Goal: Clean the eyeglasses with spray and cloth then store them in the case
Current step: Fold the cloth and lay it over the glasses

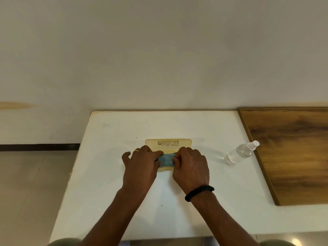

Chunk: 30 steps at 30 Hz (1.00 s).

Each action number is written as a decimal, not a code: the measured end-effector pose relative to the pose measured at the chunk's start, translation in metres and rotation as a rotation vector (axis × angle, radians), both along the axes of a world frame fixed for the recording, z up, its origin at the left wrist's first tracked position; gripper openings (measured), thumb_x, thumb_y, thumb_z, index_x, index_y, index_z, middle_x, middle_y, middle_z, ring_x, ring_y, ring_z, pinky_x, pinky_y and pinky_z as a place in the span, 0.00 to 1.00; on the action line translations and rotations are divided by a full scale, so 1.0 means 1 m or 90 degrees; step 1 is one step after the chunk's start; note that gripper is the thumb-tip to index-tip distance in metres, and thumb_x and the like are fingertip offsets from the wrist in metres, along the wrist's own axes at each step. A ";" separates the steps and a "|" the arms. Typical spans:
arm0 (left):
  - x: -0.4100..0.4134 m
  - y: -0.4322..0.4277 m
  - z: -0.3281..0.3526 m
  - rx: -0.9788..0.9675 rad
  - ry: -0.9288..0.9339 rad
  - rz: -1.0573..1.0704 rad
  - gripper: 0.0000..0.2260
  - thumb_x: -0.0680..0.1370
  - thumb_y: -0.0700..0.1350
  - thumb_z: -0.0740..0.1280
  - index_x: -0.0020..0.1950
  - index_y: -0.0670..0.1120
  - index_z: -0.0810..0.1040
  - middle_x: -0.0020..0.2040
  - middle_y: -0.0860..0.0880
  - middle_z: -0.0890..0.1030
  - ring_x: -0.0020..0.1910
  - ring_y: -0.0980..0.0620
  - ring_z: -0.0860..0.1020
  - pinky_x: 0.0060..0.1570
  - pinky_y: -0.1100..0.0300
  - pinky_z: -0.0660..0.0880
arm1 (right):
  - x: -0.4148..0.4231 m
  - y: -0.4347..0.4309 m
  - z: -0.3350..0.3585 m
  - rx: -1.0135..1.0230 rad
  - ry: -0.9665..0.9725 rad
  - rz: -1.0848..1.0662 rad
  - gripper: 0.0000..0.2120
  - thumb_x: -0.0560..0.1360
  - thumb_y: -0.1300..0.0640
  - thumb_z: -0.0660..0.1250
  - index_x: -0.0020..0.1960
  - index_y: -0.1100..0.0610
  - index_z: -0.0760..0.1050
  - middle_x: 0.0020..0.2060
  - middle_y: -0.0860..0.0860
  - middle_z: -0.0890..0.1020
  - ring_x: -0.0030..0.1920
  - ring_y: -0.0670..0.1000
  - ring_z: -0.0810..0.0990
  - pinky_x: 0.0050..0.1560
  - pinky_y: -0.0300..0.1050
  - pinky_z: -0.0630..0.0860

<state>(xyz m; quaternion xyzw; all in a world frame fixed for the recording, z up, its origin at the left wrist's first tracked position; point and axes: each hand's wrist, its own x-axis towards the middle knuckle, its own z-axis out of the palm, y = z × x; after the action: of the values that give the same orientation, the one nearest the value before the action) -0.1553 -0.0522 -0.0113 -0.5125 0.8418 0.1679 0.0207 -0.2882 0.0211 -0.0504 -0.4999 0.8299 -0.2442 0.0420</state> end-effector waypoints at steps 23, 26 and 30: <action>0.046 -0.031 -0.030 0.205 0.214 -0.043 0.52 0.67 0.50 0.80 0.77 0.66 0.46 0.64 0.59 0.72 0.51 0.62 0.75 0.47 0.69 0.69 | -0.003 0.000 -0.001 -0.010 -0.023 0.015 0.05 0.70 0.59 0.68 0.39 0.53 0.73 0.34 0.49 0.78 0.36 0.55 0.75 0.37 0.47 0.68; 0.045 -0.030 -0.035 0.188 0.228 -0.042 0.51 0.67 0.51 0.80 0.77 0.66 0.48 0.62 0.58 0.74 0.50 0.63 0.75 0.48 0.71 0.68 | -0.004 0.001 -0.002 -0.014 -0.023 0.021 0.04 0.69 0.60 0.68 0.40 0.53 0.73 0.34 0.49 0.78 0.36 0.56 0.75 0.37 0.49 0.71; 0.046 -0.030 -0.037 0.185 0.241 -0.034 0.50 0.67 0.51 0.80 0.77 0.66 0.49 0.60 0.58 0.74 0.51 0.63 0.74 0.48 0.69 0.69 | -0.005 0.004 0.003 -0.035 -0.048 0.039 0.03 0.71 0.58 0.68 0.41 0.52 0.74 0.35 0.48 0.79 0.37 0.55 0.76 0.39 0.49 0.72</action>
<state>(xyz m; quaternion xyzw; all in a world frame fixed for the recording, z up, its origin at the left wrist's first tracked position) -0.1090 -0.0827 -0.0480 -0.4410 0.8109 0.3801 -0.0595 -0.2934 0.0249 -0.0472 -0.5167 0.8048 -0.2842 0.0669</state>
